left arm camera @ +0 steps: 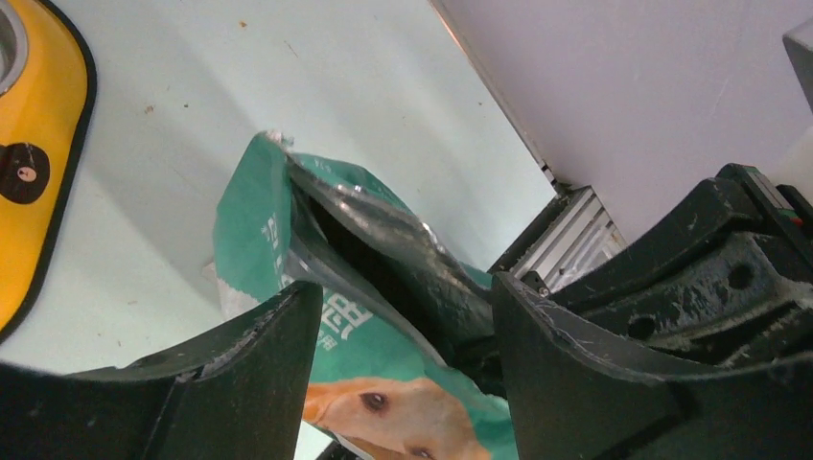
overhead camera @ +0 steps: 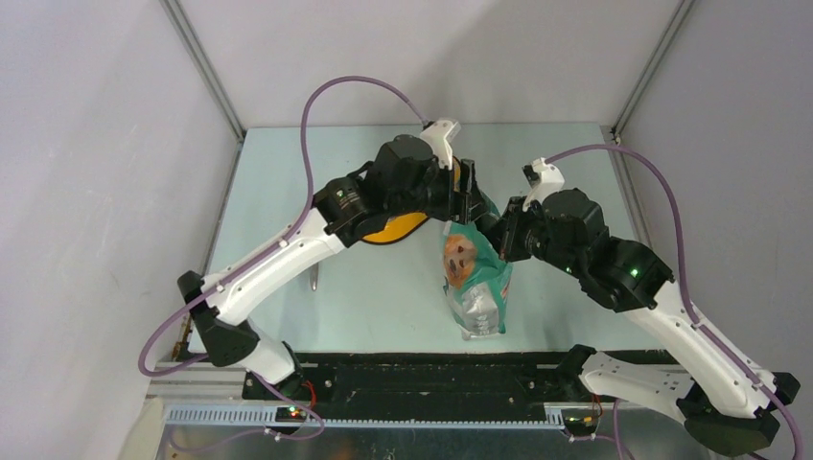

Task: Serve the pet food
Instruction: Open the pet food bag at the center of the board, then pick up the spatula from the center of the board, then adjust the spatula.

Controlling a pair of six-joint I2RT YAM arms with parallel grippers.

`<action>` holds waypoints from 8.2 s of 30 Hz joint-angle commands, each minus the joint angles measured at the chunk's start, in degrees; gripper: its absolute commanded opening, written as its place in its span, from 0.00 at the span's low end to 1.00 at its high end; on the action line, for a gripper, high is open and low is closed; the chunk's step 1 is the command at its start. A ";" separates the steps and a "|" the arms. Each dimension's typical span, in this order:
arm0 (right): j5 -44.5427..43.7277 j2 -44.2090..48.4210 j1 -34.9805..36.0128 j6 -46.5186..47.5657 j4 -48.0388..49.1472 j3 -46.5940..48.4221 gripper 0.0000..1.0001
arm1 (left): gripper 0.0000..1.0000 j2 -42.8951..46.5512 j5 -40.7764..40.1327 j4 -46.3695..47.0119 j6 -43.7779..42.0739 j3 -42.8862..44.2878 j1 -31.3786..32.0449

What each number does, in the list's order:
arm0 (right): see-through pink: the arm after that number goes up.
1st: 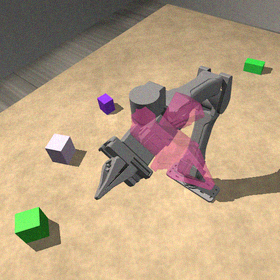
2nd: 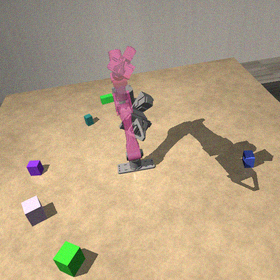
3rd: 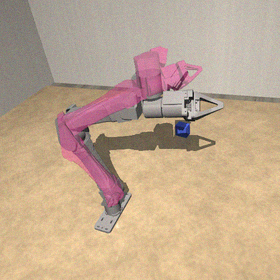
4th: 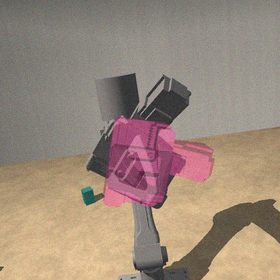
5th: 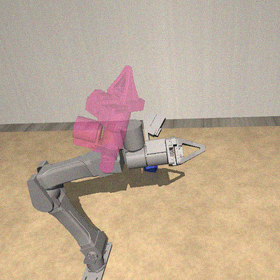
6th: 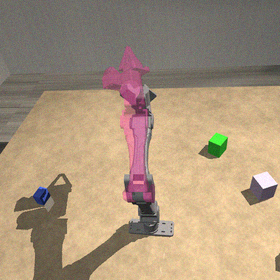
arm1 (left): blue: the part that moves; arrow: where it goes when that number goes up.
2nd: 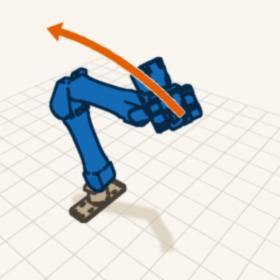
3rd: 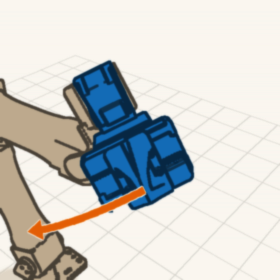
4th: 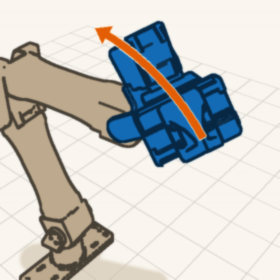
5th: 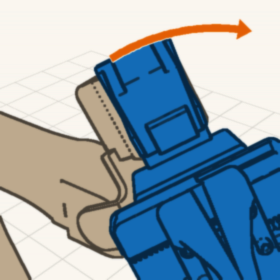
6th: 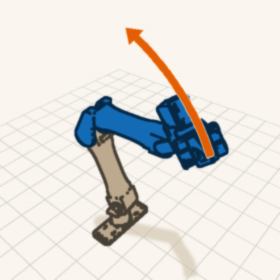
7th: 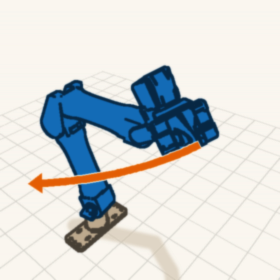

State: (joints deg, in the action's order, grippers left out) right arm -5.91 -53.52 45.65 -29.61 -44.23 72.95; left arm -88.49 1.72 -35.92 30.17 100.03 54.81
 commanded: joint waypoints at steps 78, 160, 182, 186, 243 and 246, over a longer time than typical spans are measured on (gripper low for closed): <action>-35.40 4.19 -2.66 3.43 -3.73 6.50 0.01 | 0.00 -13.55 -19.07 -16.57 -9.78 31.06 2.71; -29.02 28.57 -6.15 14.00 5.62 0.24 0.99 | 0.00 9.01 -17.94 11.72 9.72 -50.70 -52.04; 14.29 1.46 4.60 11.36 6.70 11.33 0.99 | 0.00 40.79 -4.50 7.24 -5.14 -45.79 -19.14; 10.04 -3.34 10.79 11.49 5.60 10.96 0.98 | 0.00 41.74 -3.26 5.98 -8.62 -45.67 -9.10; 16.87 6.17 -2.76 -3.14 16.67 4.57 0.00 | 0.99 56.63 6.87 32.68 6.62 -47.58 0.24; 20.34 5.60 -3.43 -3.33 16.76 5.24 0.00 | 0.99 56.34 9.83 36.08 8.47 -48.42 -0.49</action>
State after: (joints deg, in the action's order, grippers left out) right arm 8.86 -47.31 43.18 -32.99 -31.51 75.26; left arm -31.24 5.82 -7.31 35.14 52.21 55.16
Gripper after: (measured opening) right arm 0.032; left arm 0.994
